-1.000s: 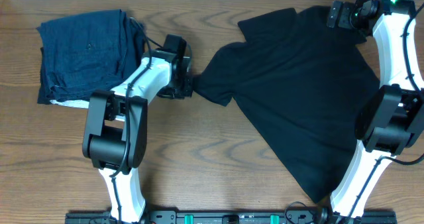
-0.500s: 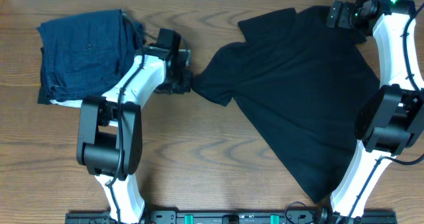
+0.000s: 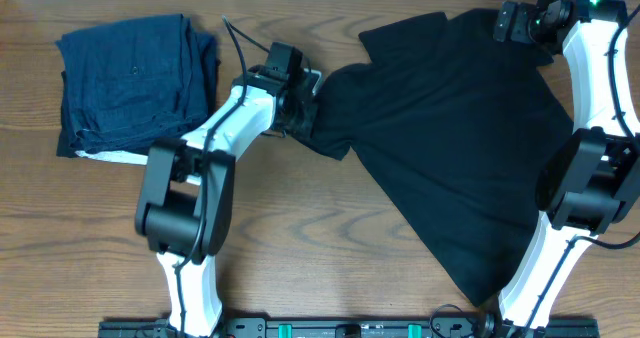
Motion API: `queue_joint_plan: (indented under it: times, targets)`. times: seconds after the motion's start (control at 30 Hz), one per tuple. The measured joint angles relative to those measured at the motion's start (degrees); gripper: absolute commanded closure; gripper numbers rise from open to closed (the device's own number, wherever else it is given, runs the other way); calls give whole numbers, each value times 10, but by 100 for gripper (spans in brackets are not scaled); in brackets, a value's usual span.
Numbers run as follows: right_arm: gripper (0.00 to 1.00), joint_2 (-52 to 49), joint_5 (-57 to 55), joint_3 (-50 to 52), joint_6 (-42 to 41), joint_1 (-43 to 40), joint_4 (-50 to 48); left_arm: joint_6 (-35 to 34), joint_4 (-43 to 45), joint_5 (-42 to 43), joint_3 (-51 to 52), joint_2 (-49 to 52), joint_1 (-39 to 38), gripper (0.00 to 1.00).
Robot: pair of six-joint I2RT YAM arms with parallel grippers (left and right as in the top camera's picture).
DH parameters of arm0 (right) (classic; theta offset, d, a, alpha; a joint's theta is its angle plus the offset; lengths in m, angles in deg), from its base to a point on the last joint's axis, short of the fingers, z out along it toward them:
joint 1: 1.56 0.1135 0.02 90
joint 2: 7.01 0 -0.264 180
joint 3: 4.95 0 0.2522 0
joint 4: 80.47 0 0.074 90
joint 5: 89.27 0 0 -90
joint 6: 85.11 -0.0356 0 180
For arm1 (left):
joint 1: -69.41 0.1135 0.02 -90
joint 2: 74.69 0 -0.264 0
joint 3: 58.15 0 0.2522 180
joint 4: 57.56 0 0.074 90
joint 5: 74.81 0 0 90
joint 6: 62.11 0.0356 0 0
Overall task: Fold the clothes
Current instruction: 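Pull the left sleeve leftward with the left gripper to flatten the shirt, then drag the shirt's left shoulder up and left with the left gripper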
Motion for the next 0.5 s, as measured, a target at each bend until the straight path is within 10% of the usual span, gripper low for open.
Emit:
queue_joint_plan:
  times: [0.5]
  targets:
    - [1,0,0,0,0,0,0,-7,-47,-34,-16,18,78,89]
